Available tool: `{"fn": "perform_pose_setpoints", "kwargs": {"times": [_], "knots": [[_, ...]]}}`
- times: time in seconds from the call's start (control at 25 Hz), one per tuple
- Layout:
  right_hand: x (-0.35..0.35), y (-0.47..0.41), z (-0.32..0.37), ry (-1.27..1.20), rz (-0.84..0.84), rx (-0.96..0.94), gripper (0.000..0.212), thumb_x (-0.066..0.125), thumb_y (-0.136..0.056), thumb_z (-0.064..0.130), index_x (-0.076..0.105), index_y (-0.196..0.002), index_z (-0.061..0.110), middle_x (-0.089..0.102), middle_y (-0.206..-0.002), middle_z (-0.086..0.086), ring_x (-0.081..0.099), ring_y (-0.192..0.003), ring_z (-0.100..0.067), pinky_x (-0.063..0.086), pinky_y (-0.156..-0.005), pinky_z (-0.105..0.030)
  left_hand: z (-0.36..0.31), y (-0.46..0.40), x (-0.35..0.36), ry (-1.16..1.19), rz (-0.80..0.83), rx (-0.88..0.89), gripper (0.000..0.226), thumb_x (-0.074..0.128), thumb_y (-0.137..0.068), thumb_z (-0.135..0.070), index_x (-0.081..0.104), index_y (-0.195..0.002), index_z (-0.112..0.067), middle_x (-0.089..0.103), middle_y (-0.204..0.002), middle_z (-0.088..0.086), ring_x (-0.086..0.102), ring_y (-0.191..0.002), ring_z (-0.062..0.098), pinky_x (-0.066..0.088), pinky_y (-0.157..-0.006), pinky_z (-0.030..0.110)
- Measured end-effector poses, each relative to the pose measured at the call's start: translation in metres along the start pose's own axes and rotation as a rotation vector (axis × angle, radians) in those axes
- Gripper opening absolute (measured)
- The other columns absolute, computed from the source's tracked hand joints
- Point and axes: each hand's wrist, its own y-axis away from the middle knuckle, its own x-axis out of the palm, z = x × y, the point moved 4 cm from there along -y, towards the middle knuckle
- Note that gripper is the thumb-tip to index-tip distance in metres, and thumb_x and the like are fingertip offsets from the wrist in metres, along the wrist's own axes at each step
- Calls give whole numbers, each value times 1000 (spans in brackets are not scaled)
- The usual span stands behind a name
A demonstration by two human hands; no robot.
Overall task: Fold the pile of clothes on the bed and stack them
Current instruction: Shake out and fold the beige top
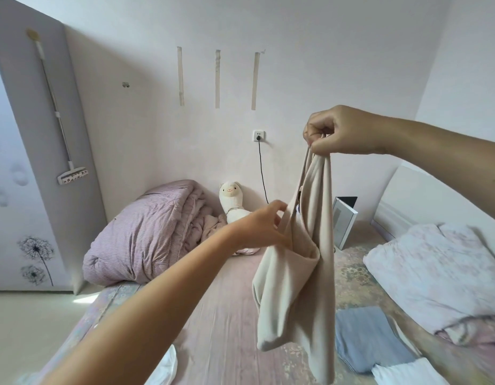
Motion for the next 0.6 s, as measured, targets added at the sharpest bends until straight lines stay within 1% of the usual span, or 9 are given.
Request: {"fn": "perform_pose_setpoints", "kwargs": {"times": [0.08, 0.16, 0.2, 0.24, 0.32, 0.4, 0.44, 0.52, 0.6], "knots": [[-2, 4, -6, -15, -20, -3, 14, 52, -62, 20, 44, -51, 23, 52, -84, -17, 40, -71, -18, 32, -67, -32, 12, 2, 6, -134, -53, -54, 48, 66, -79, -9, 42, -120, -15, 59, -96, -1, 58, -88, 18, 51, -78, 31], [-4, 8, -13, -27, -32, 0, 14, 52, -63, 21, 44, -52, 22, 53, -89, -21, 40, -72, -18, 32, -68, -33, 19, 4, 0, -332, -212, -80, 23, 57, -84, -12, 48, -105, -12, 61, -94, 6, 54, -83, 22, 47, -72, 32], [-5, 10, -16, -33, -32, 4, 14, 52, -63, 21, 44, -52, 22, 54, -91, -20, 41, -73, -18, 32, -68, -33, 21, 5, -5, -402, -288, -85, 8, 54, -85, -10, 50, -92, -11, 61, -91, 9, 52, -80, 24, 45, -68, 32], [-6, 12, -19, -40, -34, 5, 16, 52, -64, 20, 44, -51, 22, 55, -91, -18, 42, -74, -17, 33, -69, -33, 22, 6, -11, -431, -327, -97, 7, 52, -83, -7, 50, -78, -11, 59, -84, 10, 51, -76, 25, 43, -63, 31], [-6, 16, -28, -50, -45, 0, 27, 56, -70, 11, 41, -51, 21, 56, -86, -9, 45, -75, -17, 35, -70, -32, 26, 8, -23, -358, -347, -144, 24, 51, -78, 1, 45, -60, -14, 56, -69, 7, 54, -60, 20, 40, -49, 23], [-7, 22, -40, -52, -51, 10, 37, 57, -77, -3, 39, -52, 17, 56, -85, -5, 46, -75, -18, 35, -69, -30, 28, 13, -42, -225, -408, -181, 27, 48, -75, 6, 49, -58, -16, 58, -61, 7, 55, -42, 10, 38, -39, 14], [-7, 26, -47, -59, -35, 28, 41, 57, -79, -5, 39, -51, 18, 55, -83, -7, 44, -74, -18, 33, -68, -30, 28, 15, -55, -185, -469, -188, 26, 46, -74, 7, 53, -60, -13, 61, -62, 11, 55, -39, 10, 39, -37, 15], [-7, 33, -61, -88, 24, 71, 46, 65, -83, 3, 43, -47, 20, 49, -74, -9, 40, -72, -17, 29, -68, -31, 23, 17, -80, -187, -615, -170, 27, 37, -73, 12, 58, -70, -6, 64, -68, 22, 57, -43, 23, 44, -36, 24], [-6, 41, -68, -100, 65, 85, 40, 72, -81, 22, 47, -51, 18, 42, -64, -5, 36, -66, -15, 27, -66, -29, 11, 19, -100, -202, -754, -111, 32, 31, -71, 14, 60, -78, 1, 62, -71, 25, 57, -47, 28, 47, -39, 34]]}}
